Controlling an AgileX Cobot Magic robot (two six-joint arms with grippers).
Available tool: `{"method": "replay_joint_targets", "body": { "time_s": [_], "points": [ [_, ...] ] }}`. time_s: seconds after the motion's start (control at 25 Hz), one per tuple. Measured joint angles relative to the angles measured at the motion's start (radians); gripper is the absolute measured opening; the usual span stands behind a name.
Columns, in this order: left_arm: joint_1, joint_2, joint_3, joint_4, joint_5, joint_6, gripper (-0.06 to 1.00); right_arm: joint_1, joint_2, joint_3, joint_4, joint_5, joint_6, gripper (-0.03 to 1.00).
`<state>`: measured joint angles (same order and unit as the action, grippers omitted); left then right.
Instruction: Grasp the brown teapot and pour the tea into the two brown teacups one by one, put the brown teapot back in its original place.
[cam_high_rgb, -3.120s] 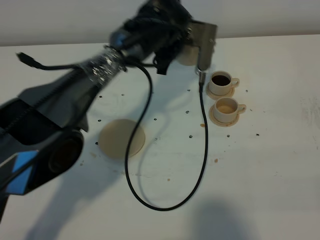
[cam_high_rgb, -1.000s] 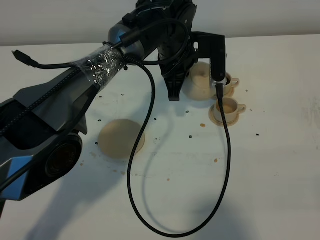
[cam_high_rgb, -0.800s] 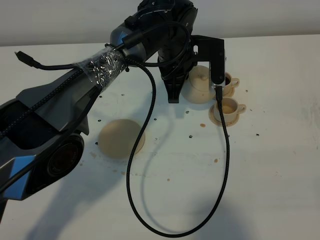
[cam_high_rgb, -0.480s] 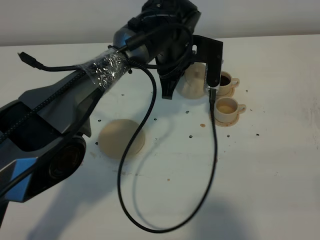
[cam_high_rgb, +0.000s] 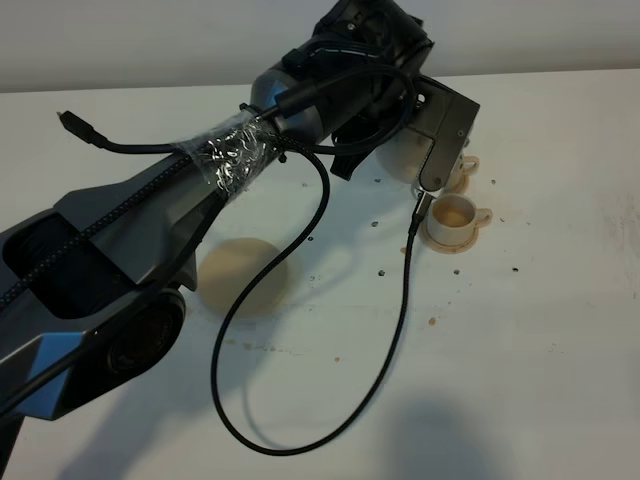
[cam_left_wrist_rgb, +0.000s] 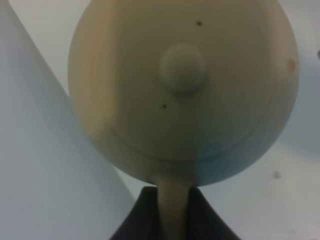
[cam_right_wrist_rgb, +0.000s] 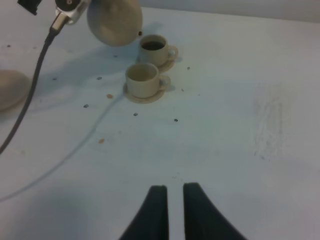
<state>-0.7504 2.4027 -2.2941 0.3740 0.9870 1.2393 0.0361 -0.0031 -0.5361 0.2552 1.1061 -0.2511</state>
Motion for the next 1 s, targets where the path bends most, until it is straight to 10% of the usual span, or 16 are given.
{"method": "replay_joint_targets", "body": {
  "time_s": [1.0],
  "points": [
    [-0.072, 0.014, 0.060, 0.214, -0.066, 0.051, 0.08, 0.000, 0.000, 0.000, 0.000, 0.000, 0.000, 0.09]
  ]
}}
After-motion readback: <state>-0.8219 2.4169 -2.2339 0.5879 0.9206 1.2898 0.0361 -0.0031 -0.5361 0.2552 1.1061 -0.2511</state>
